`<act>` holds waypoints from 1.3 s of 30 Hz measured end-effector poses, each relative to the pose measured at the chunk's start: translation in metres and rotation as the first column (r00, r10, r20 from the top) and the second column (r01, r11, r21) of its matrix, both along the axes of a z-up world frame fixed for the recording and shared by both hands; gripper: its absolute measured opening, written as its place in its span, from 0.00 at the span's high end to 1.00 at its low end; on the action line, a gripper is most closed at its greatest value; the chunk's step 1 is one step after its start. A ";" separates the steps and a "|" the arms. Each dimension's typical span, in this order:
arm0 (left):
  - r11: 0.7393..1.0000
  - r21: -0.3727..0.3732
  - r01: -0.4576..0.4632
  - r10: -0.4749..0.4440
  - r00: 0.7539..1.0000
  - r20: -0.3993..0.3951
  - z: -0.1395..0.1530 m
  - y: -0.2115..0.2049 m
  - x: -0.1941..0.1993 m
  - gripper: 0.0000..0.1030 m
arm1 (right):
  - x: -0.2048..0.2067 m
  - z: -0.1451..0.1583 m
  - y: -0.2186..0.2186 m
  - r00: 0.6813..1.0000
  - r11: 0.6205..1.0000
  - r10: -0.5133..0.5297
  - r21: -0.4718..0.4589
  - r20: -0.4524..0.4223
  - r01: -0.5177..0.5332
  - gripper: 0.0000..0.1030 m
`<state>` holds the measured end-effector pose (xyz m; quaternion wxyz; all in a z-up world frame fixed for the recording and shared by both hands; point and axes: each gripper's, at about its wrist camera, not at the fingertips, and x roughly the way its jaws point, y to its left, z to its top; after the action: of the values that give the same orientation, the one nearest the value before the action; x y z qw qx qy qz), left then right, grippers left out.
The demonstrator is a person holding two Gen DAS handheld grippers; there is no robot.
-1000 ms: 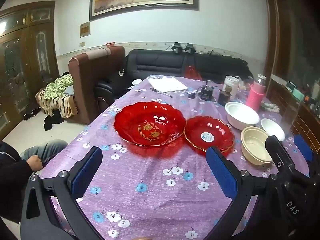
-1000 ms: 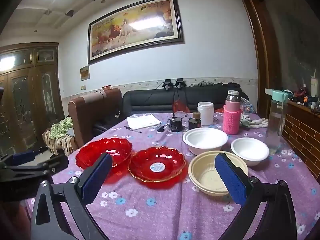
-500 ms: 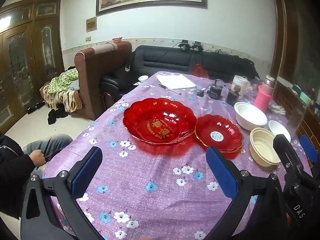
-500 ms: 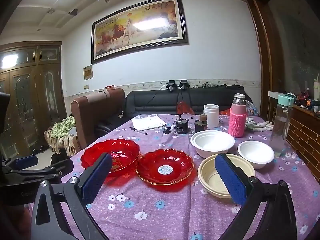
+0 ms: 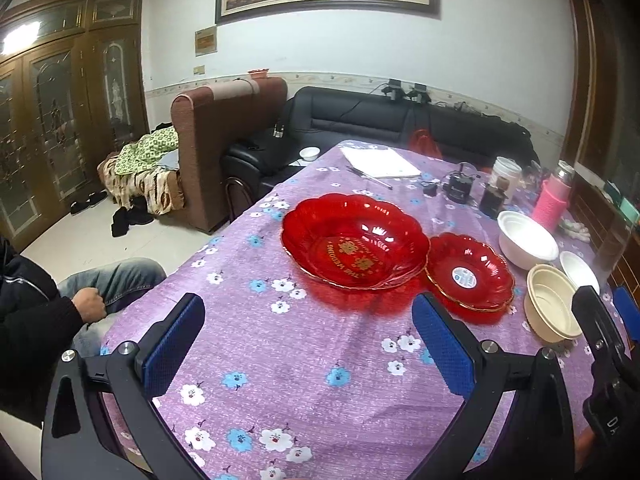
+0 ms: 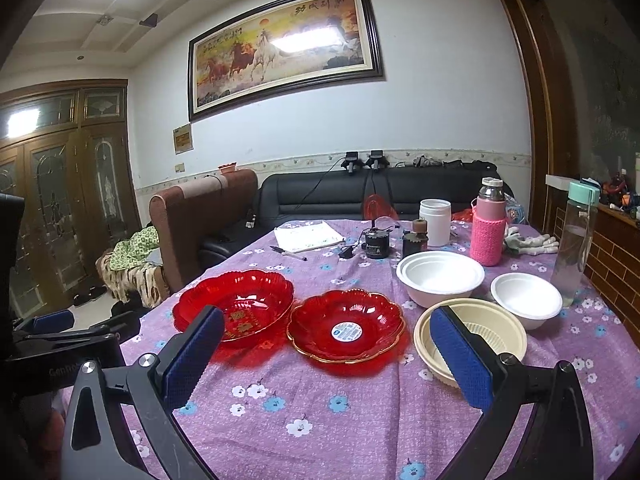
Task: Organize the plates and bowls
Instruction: 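Move both tools toward the red plates on the table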
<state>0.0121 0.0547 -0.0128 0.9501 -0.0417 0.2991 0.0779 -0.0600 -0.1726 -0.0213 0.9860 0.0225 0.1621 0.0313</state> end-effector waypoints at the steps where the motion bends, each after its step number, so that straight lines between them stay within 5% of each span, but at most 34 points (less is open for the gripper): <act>1: 1.000 -0.002 -0.001 0.001 1.000 0.000 0.000 0.001 0.000 0.00 | 0.000 0.000 0.000 1.000 1.000 0.000 0.000 -0.001 0.000 0.00; 26: 1.000 0.006 0.003 -0.003 1.000 -0.023 -0.006 0.008 0.006 0.00 | 0.009 -0.003 0.006 0.999 1.000 0.016 -0.002 -0.027 -0.016 0.00; 39: 0.999 0.018 -0.038 0.039 0.997 -0.065 -0.017 0.032 0.036 0.00 | 0.058 0.008 0.025 0.999 0.998 0.018 -0.054 -0.027 -0.019 0.00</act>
<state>0.0484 0.0871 -0.0299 0.9384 -0.0368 0.3287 0.0999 -0.0020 -0.1478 -0.0131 0.9837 -0.0054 0.1759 0.0357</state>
